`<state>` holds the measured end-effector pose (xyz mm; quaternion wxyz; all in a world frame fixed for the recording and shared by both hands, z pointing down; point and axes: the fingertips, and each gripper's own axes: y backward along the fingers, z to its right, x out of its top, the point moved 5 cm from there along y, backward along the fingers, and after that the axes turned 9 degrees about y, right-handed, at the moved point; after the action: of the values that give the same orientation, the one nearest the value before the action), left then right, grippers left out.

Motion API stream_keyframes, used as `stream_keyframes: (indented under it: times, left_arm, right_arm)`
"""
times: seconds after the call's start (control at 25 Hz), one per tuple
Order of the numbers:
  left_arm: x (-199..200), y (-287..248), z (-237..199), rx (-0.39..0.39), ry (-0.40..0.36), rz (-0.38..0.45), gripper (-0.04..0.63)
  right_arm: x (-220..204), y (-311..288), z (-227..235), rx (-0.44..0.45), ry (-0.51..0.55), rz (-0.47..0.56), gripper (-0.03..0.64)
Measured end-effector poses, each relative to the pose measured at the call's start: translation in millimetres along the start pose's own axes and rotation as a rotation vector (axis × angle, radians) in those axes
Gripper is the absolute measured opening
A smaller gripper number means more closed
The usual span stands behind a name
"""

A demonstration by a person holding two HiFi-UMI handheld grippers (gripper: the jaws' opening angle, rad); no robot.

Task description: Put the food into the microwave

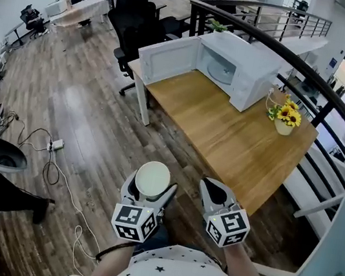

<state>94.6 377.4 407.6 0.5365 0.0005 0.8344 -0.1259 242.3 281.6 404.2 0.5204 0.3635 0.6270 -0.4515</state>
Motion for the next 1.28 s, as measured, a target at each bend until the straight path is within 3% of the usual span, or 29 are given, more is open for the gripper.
stream_keyframes:
  times: [0.88, 1.28]
  left_arm:
    - [100, -162, -103, -0.086, -0.035, -0.031, 0.491]
    - [122, -222, -146, -0.136, -0.051, -0.059, 0.491]
  right_arm:
    - [45, -184, 78, -0.086, 0.005, -0.015, 0.005]
    - [47, -252, 101, -0.136, -0.004, -0.025, 0.005]
